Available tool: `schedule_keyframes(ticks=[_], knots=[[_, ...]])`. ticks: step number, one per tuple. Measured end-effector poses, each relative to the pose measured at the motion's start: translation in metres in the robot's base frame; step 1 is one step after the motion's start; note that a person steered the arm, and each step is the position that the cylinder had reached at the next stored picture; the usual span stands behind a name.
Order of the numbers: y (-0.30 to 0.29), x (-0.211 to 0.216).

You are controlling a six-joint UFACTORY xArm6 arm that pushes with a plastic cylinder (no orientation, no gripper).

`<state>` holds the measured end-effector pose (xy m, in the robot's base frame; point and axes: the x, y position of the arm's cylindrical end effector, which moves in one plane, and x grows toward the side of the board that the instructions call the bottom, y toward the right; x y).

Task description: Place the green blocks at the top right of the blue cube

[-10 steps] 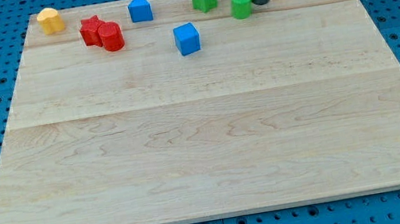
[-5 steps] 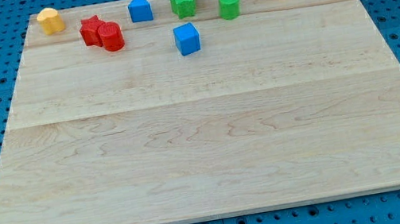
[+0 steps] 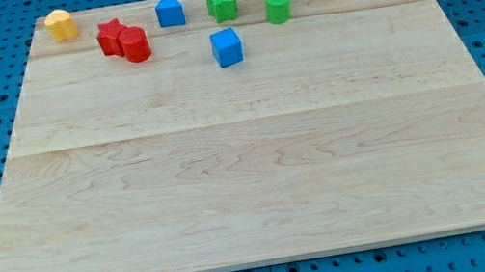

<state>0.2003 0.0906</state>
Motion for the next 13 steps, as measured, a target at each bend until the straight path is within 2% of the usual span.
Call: schedule_keyframes(ticks=[8,9,11,12,13], knots=[[0.039,0.000],[-0.029,-0.004],[-0.117,-0.007],[-0.127,-0.005],[-0.115,0.024]])
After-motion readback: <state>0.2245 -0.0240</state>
